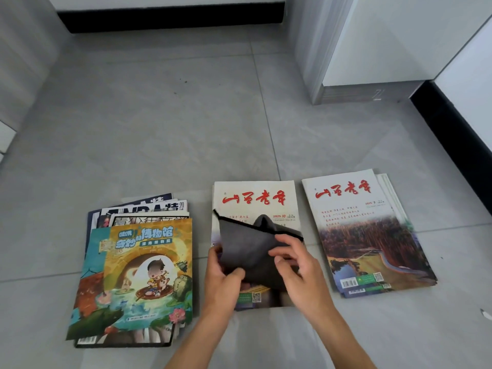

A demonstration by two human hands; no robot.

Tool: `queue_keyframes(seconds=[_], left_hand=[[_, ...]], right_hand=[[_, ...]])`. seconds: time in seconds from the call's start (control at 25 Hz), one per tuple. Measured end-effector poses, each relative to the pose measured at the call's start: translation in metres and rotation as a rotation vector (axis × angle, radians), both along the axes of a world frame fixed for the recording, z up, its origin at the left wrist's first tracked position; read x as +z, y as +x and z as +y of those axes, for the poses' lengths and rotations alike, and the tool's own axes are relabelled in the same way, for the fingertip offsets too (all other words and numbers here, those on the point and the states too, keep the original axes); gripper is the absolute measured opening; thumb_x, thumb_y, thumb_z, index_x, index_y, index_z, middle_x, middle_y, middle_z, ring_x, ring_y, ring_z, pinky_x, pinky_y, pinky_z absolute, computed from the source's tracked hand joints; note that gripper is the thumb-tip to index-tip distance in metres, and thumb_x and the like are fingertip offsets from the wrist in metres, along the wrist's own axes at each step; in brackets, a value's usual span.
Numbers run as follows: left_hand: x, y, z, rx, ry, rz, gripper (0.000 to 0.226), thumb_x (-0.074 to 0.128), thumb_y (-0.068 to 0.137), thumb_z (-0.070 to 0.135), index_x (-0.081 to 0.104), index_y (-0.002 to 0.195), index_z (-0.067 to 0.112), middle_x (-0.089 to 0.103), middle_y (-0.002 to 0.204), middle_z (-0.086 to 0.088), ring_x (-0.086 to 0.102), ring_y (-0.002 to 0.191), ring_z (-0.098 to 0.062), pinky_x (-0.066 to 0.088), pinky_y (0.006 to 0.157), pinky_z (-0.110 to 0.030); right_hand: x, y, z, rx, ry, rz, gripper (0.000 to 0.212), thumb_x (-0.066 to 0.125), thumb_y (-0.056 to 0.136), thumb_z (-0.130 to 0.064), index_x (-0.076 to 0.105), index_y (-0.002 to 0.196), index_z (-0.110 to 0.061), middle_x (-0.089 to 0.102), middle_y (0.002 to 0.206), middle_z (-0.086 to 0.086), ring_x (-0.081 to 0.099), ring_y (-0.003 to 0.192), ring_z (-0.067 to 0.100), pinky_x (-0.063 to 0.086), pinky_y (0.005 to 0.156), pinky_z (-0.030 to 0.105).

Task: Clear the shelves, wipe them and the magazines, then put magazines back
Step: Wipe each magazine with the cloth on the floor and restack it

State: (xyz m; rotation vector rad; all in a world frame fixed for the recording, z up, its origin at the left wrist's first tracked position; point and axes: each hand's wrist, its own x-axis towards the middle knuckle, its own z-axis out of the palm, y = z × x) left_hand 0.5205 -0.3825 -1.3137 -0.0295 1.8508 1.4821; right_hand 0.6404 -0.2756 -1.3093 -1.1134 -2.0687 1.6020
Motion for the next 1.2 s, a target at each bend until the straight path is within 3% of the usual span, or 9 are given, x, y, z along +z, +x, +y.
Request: queue_keyframes(seconds=[0.16, 0.4, 0.52, 0.64, 0.76, 0.88, 1.0, 1.12, 1.2], left_hand=[[-0.008, -0.014, -0.009, -0.161, -0.029, 0.205, 0.049, 0.076, 0.082, 0.012, 0.056, 0.112, 0.045, 0.066, 0.113, 0.014, 0.065, 0.099, -0.004, 0.058, 0.082, -0.028], [-0.006, -0.035, -0.015, -0.488, -0.022, 0.591, 0.027, 0.062, 0.075, 0.029, 0.073, 0.097, 0.019, 0.057, 0.115, 0.018, 0.051, 0.113, -0.002, 0.043, 0.088, -0.008], [0.007, -0.039, -0.013, -0.723, 0.075, 0.681, 0.015, 0.045, 0.07, 0.024, 0.058, 0.063, 0.021, 0.06, 0.093, 0.016, 0.056, 0.101, -0.005, 0.045, 0.082, -0.021], [0.019, -0.034, 0.003, -0.96, 0.196, 0.884, 0.021, 0.042, 0.068, 0.009, 0.033, 0.06, 0.026, 0.037, 0.068, 0.017, 0.054, 0.075, -0.015, 0.044, 0.069, -0.032], [0.02, -0.031, 0.011, -1.164, 0.162, 0.976, 0.014, 0.039, 0.071, 0.012, 0.039, 0.064, 0.024, 0.045, 0.071, 0.013, 0.052, 0.081, -0.019, 0.044, 0.072, -0.039], [0.02, -0.026, 0.014, -1.201, -0.341, 1.198, 0.038, 0.031, 0.08, 0.023, 0.066, 0.093, 0.024, 0.066, 0.109, 0.013, 0.047, 0.113, -0.018, 0.033, 0.091, -0.035], [0.03, -0.03, 0.011, -0.892, -0.801, 1.08, 0.033, 0.046, 0.086, 0.025, 0.059, 0.116, 0.023, 0.065, 0.118, 0.005, 0.048, 0.116, -0.022, 0.035, 0.096, -0.037], [0.016, -0.033, -0.003, -0.74, -0.384, 1.04, 0.047, 0.053, 0.08, 0.014, 0.057, 0.127, 0.02, 0.059, 0.128, 0.001, 0.05, 0.12, -0.02, 0.044, 0.101, -0.037], [0.018, -0.037, -0.006, -0.664, -0.065, 0.509, 0.058, 0.05, 0.08, 0.018, 0.048, 0.137, 0.032, 0.051, 0.136, 0.012, 0.044, 0.126, -0.004, 0.04, 0.106, -0.026]], right_hand=[[-0.01, 0.008, -0.002, -0.035, 0.278, -0.151, 0.04, 0.069, 0.089, -0.01, 0.061, 0.123, -0.03, 0.066, 0.12, -0.011, 0.059, 0.113, 0.006, 0.053, 0.099, 0.036], [-0.01, -0.009, 0.024, 0.013, 0.482, -0.452, 0.067, 0.074, 0.084, -0.023, 0.043, 0.144, -0.025, 0.051, 0.145, -0.001, 0.046, 0.131, 0.027, 0.039, 0.106, 0.047], [-0.005, -0.016, 0.03, 0.13, 0.516, -0.406, 0.055, 0.072, 0.084, -0.012, 0.052, 0.134, -0.026, 0.062, 0.129, -0.004, 0.054, 0.116, 0.026, 0.041, 0.096, 0.042], [-0.01, -0.009, 0.026, 0.158, 0.585, -0.242, 0.048, 0.078, 0.074, -0.002, 0.062, 0.112, -0.028, 0.068, 0.104, -0.009, 0.058, 0.094, 0.022, 0.047, 0.077, 0.04], [-0.004, 0.001, 0.022, 0.075, 0.356, -0.073, 0.05, 0.073, 0.074, 0.01, 0.066, 0.105, -0.028, 0.065, 0.098, -0.016, 0.062, 0.093, 0.007, 0.051, 0.08, 0.021], [0.011, 0.013, 0.022, -0.047, 0.063, 0.053, 0.054, 0.063, 0.074, 0.02, 0.067, 0.097, -0.028, 0.062, 0.084, -0.012, 0.063, 0.084, 0.008, 0.05, 0.076, 0.016], [0.02, 0.023, 0.022, -0.081, -0.114, 0.106, 0.049, 0.064, 0.079, 0.018, 0.068, 0.097, -0.028, 0.062, 0.083, -0.008, 0.064, 0.086, 0.011, 0.055, 0.075, 0.026], [0.024, 0.026, 0.022, -0.041, -0.151, 0.115, 0.054, 0.063, 0.079, 0.018, 0.067, 0.095, -0.033, 0.063, 0.084, -0.001, 0.064, 0.088, 0.015, 0.056, 0.079, 0.029], [0.024, 0.025, 0.02, 0.0, -0.173, 0.112, 0.054, 0.062, 0.078, 0.019, 0.068, 0.098, -0.031, 0.065, 0.084, 0.001, 0.064, 0.088, 0.016, 0.054, 0.08, 0.026]])
